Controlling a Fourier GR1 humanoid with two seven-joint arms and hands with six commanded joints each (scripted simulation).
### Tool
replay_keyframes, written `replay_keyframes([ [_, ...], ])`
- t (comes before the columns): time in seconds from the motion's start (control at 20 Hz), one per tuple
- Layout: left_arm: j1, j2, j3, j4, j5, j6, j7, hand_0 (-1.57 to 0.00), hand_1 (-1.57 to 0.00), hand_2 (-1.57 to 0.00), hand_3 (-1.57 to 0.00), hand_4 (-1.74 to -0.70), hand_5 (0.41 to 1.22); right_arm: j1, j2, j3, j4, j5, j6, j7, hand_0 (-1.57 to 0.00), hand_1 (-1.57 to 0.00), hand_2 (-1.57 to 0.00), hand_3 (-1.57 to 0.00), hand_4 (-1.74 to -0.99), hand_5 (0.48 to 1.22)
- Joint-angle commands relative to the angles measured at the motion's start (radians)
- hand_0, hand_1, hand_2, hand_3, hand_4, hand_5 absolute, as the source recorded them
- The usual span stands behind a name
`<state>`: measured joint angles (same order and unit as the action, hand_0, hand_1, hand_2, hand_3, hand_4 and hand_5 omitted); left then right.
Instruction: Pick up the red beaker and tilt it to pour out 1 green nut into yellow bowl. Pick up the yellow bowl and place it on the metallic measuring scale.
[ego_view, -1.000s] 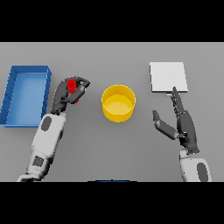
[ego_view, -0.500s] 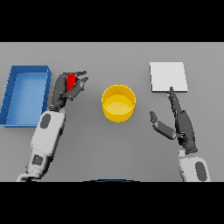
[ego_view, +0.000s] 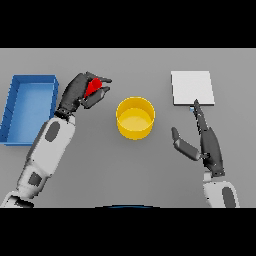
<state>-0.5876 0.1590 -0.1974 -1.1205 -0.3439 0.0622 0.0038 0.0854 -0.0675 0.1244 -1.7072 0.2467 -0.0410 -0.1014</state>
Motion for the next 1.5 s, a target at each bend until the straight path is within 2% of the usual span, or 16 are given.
replay_keyframes([
  [0.0,-0.001,0.008,-0.012,-0.005,-0.008,-0.005,0.008,-1.56,-1.56,-1.56,-1.56,-1.73,1.115,0.003,0.007,0.009,-0.004,0.007,-0.002,0.005,0.0,0.0,0.0,0.0,-1.243,0.7],
  [0.1,-0.003,0.025,-0.027,-0.013,-0.01,-0.015,0.012,-1.56,-1.56,-1.56,-1.56,-1.73,1.113,0.013,0.009,0.015,-0.013,0.011,0.0,0.016,0.0,0.0,0.0,0.0,-1.243,0.71],
  [0.25,-0.071,0.07,-0.125,0.021,-0.125,-0.028,0.046,-1.57,-1.57,-1.57,-1.57,-1.74,1.112,0.004,0.007,0.014,-0.005,0.018,-0.002,0.023,0.0,0.0,0.0,0.0,-1.254,0.717],
  [0.35,-0.118,0.106,-0.211,0.039,-0.222,-0.042,0.042,-1.57,-1.57,-1.57,-1.57,-1.74,1.137,0.007,0.005,0.01,-0.017,0.001,0.007,0.017,0.0,0.0,0.0,0.0,-1.266,0.72],
  [0.55,-0.231,0.133,-0.344,0.115,-0.368,-0.073,0.054,-1.57,-1.57,-1.57,-1.57,-1.74,1.177,-0.002,0.004,0.004,-0.007,-0.004,0.009,0.027,0.0,0.0,0.0,0.0,-1.268,0.722],
  [0.65,-0.294,0.137,-0.403,0.164,-0.415,-0.118,0.04,-1.57,-1.57,-1.57,-1.57,-1.74,1.193,-0.011,0.005,-0.001,0.005,-0.013,0.012,0.021,0.0,0.0,0.0,0.0,-1.264,0.717],
  [0.7,-0.324,0.14,-0.43,0.183,-0.436,-0.139,0.023,-1.57,-1.57,-1.57,-1.57,-1.69,1.198,-0.006,0.007,0.007,0.003,-0.005,0.011,-0.003,0.0,0.0,0.0,0.0,-1.261,0.715],
  [0.8,-0.365,0.147,-0.496,0.214,-0.489,-0.179,0.005,-1.57,-1.57,-1.57,-1.57,-1.61,1.206,-0.007,0.014,0.002,0.009,-0.009,0.005,0.005,0.0,0.0,0.0,0.0,-1.258,0.697],
  [0.85,-0.395,0.144,-0.53,0.228,-0.513,-0.213,0.011,-1.57,-1.57,-1.57,-1.57,-1.64,1.209,0.003,0.014,0.005,0.008,-0.003,0.002,-0.009,0.0,0.0,0.0,0.0,-1.253,0.688],
  [0.95,-0.429,0.15,-0.583,0.232,-0.538,-0.269,-0.007,-1.57,-1.57,-1.57,-1.57,-1.67,1.214,0.007,0.023,0.008,0.009,0.006,-0.01,-0.001,0.0,0.0,0.0,0.0,-1.237,0.671],
  [1.15,-0.513,0.122,-0.676,0.283,-0.584,-0.329,-0.031,-1.57,-1.57,-1.57,-1.57,-1.71,1.218,0.002,0.029,0.0,0.009,-0.006,-0.013,0.002,0.0,0.0,0.0,0.0,-1.198,0.65],
  [1.35,-0.571,0.111,-0.779,0.329,-0.65,-0.357,-0.023,-1.57,-1.57,-1.57,-1.57,-1.73,1.22,-0.007,0.026,0.001,0.02,0.014,-0.025,0.002,0.0,0.0,0.0,0.0,-1.191,0.649],
  [1.45,-0.605,0.111,-0.83,0.356,-0.682,-0.349,-0.049,-1.57,-1.57,-1.57,-1.57,-1.73,1.22,-0.008,0.024,0.007,0.021,0.03,-0.031,0.006,0.0,0.0,0.0,0.0,-1.183,0.643],
])
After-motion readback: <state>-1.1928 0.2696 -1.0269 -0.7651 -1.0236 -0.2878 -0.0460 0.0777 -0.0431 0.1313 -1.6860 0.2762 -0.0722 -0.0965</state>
